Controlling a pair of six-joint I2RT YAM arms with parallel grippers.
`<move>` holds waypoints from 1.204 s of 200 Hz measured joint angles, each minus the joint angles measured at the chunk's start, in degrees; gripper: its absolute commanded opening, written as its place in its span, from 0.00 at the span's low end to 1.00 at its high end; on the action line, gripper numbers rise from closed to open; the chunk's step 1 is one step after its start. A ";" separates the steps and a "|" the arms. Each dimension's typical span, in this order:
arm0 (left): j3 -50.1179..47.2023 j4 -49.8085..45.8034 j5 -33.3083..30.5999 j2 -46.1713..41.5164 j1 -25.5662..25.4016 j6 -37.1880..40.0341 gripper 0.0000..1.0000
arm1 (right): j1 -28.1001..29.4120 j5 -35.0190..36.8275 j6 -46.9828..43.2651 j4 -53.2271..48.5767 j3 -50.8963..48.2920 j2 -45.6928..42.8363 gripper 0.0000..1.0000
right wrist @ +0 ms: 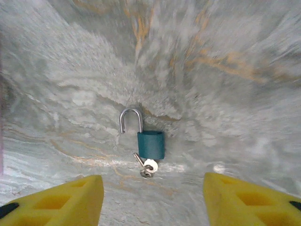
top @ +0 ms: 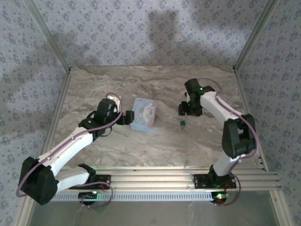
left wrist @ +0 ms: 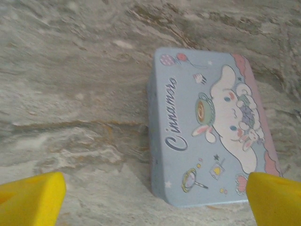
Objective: Unlock the padlock with the key
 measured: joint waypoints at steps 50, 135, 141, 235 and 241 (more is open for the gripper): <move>3.17 0.20 -9.62 0.00 2.19 2.01 0.98 | 0.26 7.02 -0.24 7.96 -9.49 -21.51 0.93; -14.21 21.33 -11.41 -0.55 9.46 8.00 0.98 | -0.50 19.30 -12.09 36.54 -41.81 -40.57 1.00; -14.64 22.47 -11.47 -0.20 9.46 8.66 0.98 | -0.81 20.00 -12.59 37.97 -42.84 -40.41 1.00; -22.95 44.37 -17.55 9.64 18.10 20.17 0.98 | -9.22 21.66 -16.06 72.26 -57.42 -26.73 1.00; -23.93 46.23 -17.40 10.49 18.84 20.39 0.98 | -9.81 20.98 -16.26 74.25 -57.70 -25.86 1.00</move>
